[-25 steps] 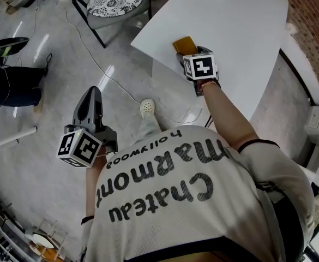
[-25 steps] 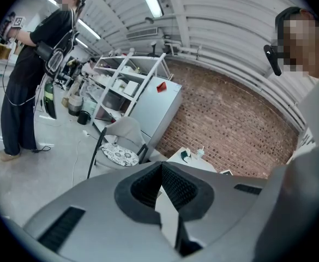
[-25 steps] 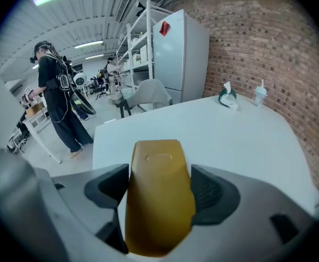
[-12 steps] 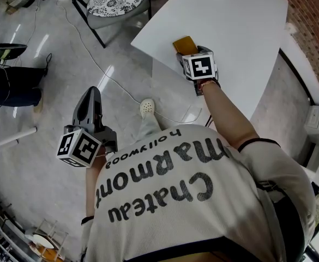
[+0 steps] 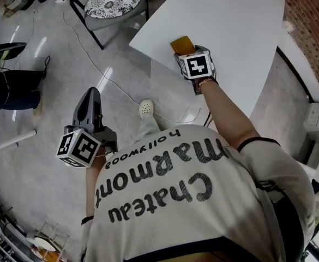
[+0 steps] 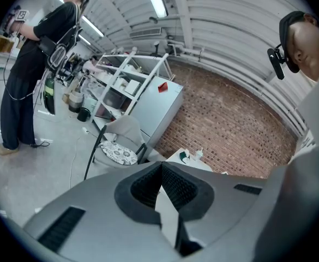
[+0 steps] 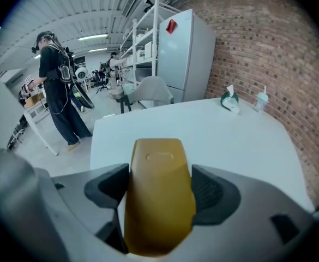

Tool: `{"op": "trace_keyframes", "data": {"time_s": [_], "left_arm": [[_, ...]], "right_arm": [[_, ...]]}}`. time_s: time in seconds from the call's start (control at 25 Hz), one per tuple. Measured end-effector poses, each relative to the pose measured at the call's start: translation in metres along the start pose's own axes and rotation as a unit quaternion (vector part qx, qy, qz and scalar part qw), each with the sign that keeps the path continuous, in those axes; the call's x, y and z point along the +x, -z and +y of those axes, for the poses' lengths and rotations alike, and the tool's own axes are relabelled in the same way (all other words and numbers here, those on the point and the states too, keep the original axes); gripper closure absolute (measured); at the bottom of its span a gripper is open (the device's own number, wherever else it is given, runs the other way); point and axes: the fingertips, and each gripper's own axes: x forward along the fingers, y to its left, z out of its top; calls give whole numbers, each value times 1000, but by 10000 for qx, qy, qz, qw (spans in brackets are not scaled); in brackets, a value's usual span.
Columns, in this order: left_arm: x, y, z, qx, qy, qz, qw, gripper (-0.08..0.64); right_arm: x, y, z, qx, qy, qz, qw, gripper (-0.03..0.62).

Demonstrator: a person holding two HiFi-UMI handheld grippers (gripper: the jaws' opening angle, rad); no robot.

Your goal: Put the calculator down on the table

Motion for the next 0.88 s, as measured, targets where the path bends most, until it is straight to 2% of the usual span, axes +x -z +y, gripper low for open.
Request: {"op": "trace_keyframes", "data": {"time_s": [0.16,0.88], "left_arm": [[1,-3,-1,-26,61,-41,10000,560],[17,-7,-10,-43,200,43,9998,560]], "right_arm": [[0,1,1,2,-51,196,9998,230],[0,-1,0,-15,-74,191,9998,229]]}}
